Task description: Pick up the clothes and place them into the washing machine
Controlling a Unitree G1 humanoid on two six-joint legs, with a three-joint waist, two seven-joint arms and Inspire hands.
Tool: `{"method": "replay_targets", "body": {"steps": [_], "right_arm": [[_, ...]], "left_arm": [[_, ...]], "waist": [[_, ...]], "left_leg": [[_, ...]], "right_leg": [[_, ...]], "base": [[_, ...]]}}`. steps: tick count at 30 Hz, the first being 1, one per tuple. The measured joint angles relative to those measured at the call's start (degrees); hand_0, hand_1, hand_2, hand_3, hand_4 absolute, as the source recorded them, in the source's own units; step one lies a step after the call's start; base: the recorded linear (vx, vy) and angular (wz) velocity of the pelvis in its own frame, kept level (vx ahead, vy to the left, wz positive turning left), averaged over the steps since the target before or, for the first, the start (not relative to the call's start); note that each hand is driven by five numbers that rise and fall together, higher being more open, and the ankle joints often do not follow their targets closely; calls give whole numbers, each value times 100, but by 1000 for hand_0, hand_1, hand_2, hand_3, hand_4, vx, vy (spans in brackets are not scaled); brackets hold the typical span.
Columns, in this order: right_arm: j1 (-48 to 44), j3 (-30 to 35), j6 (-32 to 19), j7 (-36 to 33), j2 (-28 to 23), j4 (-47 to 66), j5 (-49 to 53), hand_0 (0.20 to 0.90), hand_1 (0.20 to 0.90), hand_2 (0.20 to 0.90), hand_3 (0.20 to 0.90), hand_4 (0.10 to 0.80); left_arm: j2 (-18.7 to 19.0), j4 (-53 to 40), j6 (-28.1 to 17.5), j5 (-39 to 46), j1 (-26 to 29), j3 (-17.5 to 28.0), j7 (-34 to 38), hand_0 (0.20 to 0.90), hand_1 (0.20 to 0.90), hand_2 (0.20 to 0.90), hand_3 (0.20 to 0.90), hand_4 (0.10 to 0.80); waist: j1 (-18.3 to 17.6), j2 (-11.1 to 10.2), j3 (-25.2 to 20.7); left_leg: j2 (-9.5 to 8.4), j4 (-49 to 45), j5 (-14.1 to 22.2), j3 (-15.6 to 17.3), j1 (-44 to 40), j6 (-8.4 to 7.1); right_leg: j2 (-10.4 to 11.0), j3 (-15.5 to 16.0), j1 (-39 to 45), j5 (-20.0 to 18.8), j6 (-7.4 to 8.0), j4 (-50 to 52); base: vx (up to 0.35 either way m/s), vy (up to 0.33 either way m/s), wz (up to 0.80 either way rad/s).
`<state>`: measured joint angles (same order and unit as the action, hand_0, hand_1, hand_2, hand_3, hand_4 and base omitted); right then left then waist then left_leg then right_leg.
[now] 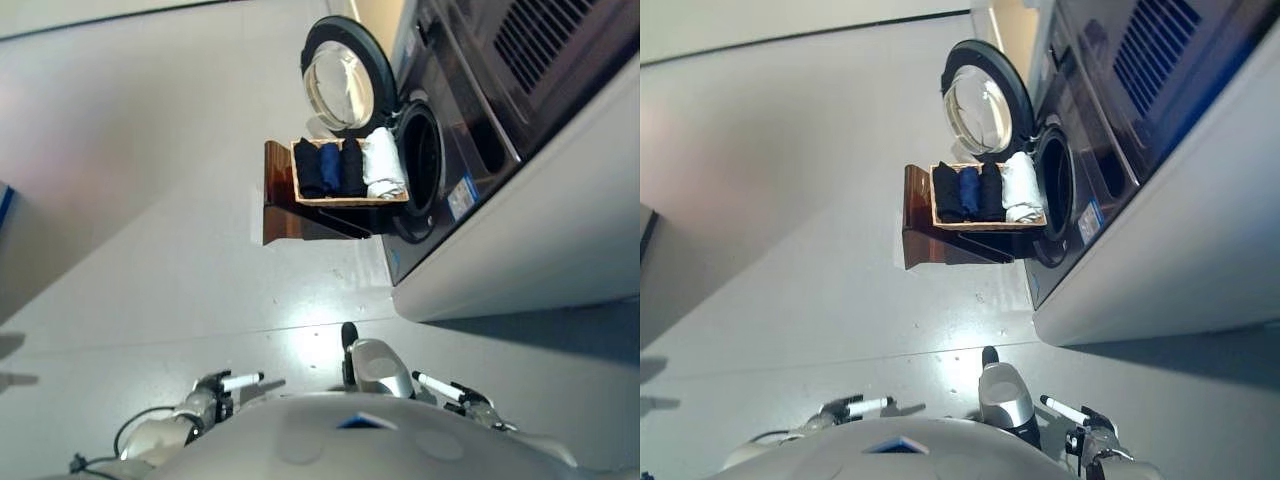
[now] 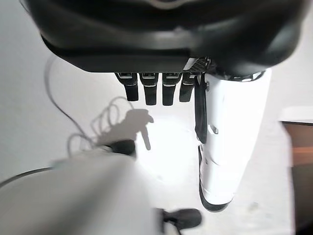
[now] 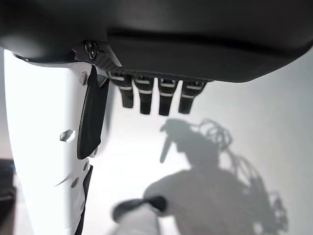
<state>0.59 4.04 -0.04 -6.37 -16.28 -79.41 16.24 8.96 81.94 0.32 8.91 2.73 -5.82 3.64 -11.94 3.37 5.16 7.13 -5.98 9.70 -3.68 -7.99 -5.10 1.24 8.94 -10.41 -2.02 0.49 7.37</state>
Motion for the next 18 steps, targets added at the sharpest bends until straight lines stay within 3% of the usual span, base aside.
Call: {"method": "replay_targets", "body": {"steps": [5,7,8,9,10,11,12,15,16,18], "right_arm": [[-53,-6,-18,-6,35,7,27,900,900,900,900,800],[-27,-43,-5,-1,49,-19,134,900,900,900,900,800],[-25,-145,-8,-2,45,-58,163,900,900,900,900,800],[-43,-163,-8,-4,37,-57,177,900,900,900,900,800],[-65,-167,-10,1,71,-69,202,900,900,900,900,800],[-41,-166,15,-6,124,-105,213,900,900,900,900,800],[-24,-162,11,-8,118,-135,212,900,900,900,900,800],[-65,-156,-4,-46,67,-129,209,900,900,900,900,800],[-126,-166,-13,-75,22,-129,200,900,900,900,900,800],[-166,-158,-10,-118,-17,-132,189,900,900,900,900,800]], "left_arm": [[-31,-138,-1,242,128,-3,-6,900,900,900,900,800],[-55,-168,-7,259,151,-58,-9,900,900,900,900,800],[-74,-167,-19,279,149,-175,-16,900,900,900,900,800],[-76,-175,-20,276,163,-180,-17,900,900,900,900,800],[-64,-195,-15,276,227,-177,-6,900,900,900,900,800],[-38,-259,-62,279,269,-176,0,900,900,900,900,800],[4,-314,-83,283,261,-161,-2,900,900,900,900,800],[38,-378,-61,397,344,-111,-3,900,900,900,900,800],[34,-387,-70,431,396,-24,-14,900,900,900,900,800],[27,-385,-70,433,415,56,-16,900,900,900,900,800]], "waist": [[189,-197,49],[198,-235,63],[209,-273,75],[238,-282,89],[220,-334,117],[336,-548,249],[386,-584,267],[527,-564,419],[636,-511,544],[649,-471,586]], "left_leg": [[87,-1508,-289,-33,490,-525],[123,-2088,-468,172,733,-602],[115,-2075,-433,460,759,-519],[97,-2028,-409,521,851,-526],[64,-1834,-354,709,972,-464],[-74,-951,-418,1012,970,-324],[-97,-354,-525,1078,1024,-279],[-88,748,-1087,953,1158,-284],[-87,1099,-1316,731,1209,-345],[-85,1098,-1523,593,1329,-374]], "right_leg": [[-201,-79,584,159,-279,-294],[-240,-91,838,168,-417,-486],[-223,-95,898,131,-549,-560],[-230,-139,951,231,-626,-563],[-245,-234,1038,228,-644,-709],[-199,-452,1200,180,-710,-791],[-228,-526,1217,186,-713,-870],[-364,-767,1463,41,-624,-1174],[-438,-1040,1626,84,-595,-1215],[-467,-1190,1733,138,-589,-1214]], "base": [[212,-225,6],[242,-162,7],[223,-116,-10],[256,-101,5],[305,-16,6],[397,-1,1],[310,20,-19],[338,52,-47],[359,73,-77],[292,64,-70]]}}
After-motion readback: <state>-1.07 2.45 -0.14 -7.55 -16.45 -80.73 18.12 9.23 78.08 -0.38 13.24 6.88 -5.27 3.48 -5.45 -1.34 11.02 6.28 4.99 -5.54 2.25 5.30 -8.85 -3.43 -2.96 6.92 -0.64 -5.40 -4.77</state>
